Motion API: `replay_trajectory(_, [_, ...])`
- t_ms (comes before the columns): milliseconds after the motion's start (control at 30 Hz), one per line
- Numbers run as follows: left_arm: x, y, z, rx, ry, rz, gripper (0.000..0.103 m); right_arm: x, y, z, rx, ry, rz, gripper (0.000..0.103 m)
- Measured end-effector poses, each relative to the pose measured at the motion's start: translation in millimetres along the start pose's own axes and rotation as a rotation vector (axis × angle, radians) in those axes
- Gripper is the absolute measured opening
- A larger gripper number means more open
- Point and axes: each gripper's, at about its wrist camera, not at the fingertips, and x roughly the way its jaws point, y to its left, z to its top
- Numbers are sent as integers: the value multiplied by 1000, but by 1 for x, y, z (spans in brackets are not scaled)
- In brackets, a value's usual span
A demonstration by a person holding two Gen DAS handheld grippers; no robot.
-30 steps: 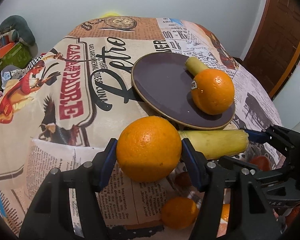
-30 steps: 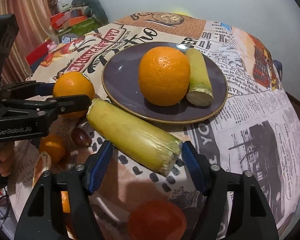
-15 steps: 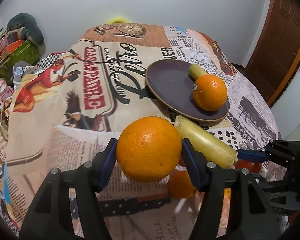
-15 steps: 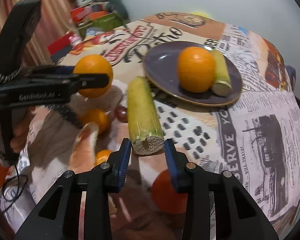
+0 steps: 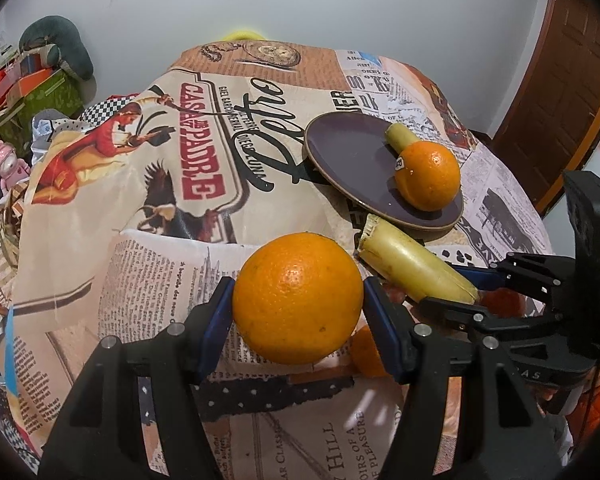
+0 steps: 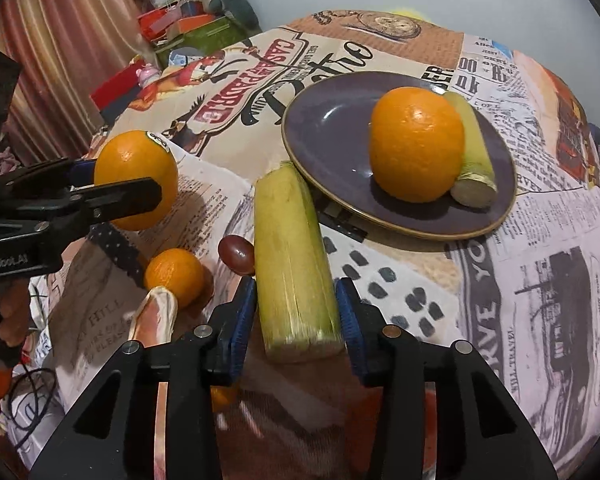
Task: Organize fruits
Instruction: 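Lift the long sugarcane with the right tool while the left tool holds the orange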
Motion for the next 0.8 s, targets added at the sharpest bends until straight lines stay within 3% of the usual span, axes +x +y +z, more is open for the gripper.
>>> replay_trajectory(300, [-11, -6, -2, 9, -19, -21, 63, -25, 17, -28, -66, 43, -100, 35])
replay_trajectory(800, [-9, -9, -4, 14, -4, -6, 63, 5, 5, 3, -16, 38, -34, 35])
